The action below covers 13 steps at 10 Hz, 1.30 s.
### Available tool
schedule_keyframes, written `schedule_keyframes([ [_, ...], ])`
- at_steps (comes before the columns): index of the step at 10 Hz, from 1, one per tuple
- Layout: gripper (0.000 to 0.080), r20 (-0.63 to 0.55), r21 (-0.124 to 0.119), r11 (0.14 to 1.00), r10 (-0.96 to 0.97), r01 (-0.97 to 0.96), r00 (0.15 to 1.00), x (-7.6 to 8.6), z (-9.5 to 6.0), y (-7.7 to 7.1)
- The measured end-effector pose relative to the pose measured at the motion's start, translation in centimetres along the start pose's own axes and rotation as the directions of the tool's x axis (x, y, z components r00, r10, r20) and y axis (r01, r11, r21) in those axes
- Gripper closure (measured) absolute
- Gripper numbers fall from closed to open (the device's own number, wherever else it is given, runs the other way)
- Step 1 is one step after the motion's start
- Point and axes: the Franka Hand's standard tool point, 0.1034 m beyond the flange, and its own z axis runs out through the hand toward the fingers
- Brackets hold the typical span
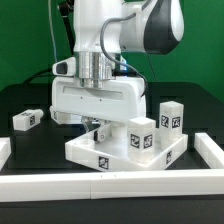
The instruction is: Assemble square table
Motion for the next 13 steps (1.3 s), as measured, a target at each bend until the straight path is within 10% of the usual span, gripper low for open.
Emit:
schedule_keyframes([
  [3, 0.0748, -0.005, -0.005, 0.976, -0.218, 0.218, 0.976, 0.6, -0.1, 0.1],
  [11, 0.0748, -0.048, -0.042, 0.591, -0.806, 0.805, 0.589, 4.8, -0.9, -0.4],
  [13, 0.0748, -0.017, -0.020, 0.336, -0.942, 0.942, 0.335, 5.7, -1.1, -3.0],
])
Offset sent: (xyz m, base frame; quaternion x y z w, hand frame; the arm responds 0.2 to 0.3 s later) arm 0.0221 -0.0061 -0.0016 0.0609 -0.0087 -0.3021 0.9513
